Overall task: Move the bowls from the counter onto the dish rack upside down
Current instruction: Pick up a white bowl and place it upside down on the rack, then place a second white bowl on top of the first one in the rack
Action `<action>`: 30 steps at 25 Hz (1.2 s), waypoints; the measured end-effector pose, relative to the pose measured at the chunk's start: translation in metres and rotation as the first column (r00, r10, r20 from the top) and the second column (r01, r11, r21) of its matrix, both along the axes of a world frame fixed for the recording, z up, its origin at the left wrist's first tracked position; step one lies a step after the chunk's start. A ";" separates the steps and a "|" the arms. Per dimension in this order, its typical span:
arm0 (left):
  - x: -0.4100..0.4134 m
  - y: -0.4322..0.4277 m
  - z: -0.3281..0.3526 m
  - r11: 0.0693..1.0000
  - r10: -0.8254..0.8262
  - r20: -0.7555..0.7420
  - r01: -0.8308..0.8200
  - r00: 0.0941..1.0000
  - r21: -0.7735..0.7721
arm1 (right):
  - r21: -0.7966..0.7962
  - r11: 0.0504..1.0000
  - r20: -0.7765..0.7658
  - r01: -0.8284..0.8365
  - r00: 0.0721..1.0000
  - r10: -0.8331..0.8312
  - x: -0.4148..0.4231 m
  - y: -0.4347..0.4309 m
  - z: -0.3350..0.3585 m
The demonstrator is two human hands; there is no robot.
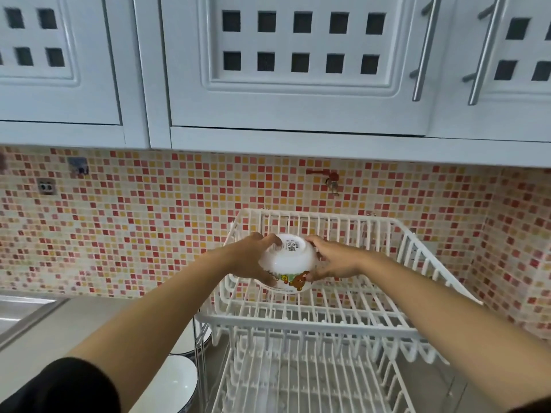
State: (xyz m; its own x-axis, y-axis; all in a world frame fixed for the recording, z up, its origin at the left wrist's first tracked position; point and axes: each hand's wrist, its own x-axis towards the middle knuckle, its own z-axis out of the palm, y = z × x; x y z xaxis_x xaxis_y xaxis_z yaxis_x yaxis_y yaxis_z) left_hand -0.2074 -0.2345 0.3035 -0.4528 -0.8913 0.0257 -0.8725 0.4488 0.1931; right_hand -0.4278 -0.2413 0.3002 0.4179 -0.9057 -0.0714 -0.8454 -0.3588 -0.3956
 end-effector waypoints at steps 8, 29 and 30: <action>0.023 0.021 0.028 0.994 -0.037 -0.156 0.020 0.987 -0.105 | -0.133 0.991 -0.149 0.017 0.988 -0.037 0.021 0.022 0.033; 0.337 0.150 -0.210 0.658 0.734 -0.023 -0.703 0.678 0.269 | 0.154 0.980 0.008 -0.126 0.992 0.126 0.398 0.100 -0.212; 0.341 0.156 -0.232 0.619 0.758 -0.007 -0.717 0.652 0.321 | 0.216 0.973 0.024 -0.085 0.996 0.082 0.401 0.107 -0.235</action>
State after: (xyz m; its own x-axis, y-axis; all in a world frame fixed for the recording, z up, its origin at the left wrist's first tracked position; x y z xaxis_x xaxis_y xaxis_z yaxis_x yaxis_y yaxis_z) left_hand 0.1339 -0.0789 0.0717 0.3497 -0.9005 -0.2583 -0.8428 -0.4228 0.3330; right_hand -0.0267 -0.1342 0.0647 0.4938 -0.8312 -0.2555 -0.8094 -0.3321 -0.4843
